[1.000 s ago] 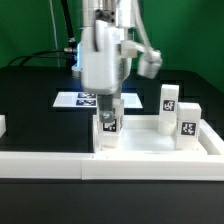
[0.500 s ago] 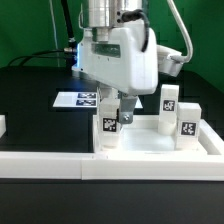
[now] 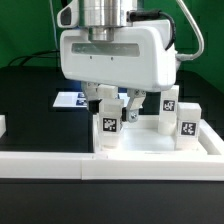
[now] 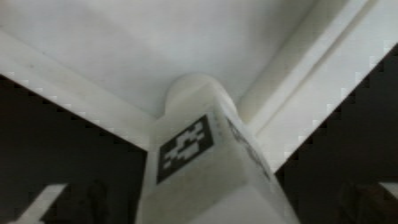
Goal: Assemble square table
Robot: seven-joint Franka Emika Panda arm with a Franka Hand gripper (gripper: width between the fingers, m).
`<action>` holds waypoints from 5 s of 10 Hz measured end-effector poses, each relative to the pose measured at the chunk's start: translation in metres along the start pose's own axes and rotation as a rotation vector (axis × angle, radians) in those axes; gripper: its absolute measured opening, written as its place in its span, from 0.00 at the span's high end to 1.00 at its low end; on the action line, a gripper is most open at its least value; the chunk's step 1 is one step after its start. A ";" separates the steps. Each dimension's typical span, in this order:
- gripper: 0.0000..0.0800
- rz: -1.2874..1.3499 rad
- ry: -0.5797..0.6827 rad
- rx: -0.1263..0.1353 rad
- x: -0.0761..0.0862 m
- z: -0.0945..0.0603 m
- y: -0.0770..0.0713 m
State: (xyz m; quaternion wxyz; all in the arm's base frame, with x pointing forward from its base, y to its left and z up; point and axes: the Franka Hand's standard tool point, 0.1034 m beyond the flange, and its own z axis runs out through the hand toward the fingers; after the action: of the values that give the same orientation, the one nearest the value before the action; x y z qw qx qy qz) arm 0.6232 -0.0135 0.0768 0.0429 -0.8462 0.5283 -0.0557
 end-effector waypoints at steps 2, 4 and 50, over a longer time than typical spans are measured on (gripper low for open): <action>0.19 0.000 0.000 0.000 0.000 0.000 0.000; 0.19 0.000 0.000 0.000 0.000 0.000 0.000; 0.19 -0.789 -0.083 -0.017 -0.005 0.013 -0.005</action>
Offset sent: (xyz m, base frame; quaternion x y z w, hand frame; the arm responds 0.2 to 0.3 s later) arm 0.0000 0.0000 0.0000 0.0000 0.0000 -0.1938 0.9810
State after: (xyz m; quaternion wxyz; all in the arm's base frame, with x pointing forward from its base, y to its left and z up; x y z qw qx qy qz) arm 0.6269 -0.0066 0.0641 0.0327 -0.9860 0.1607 -0.0293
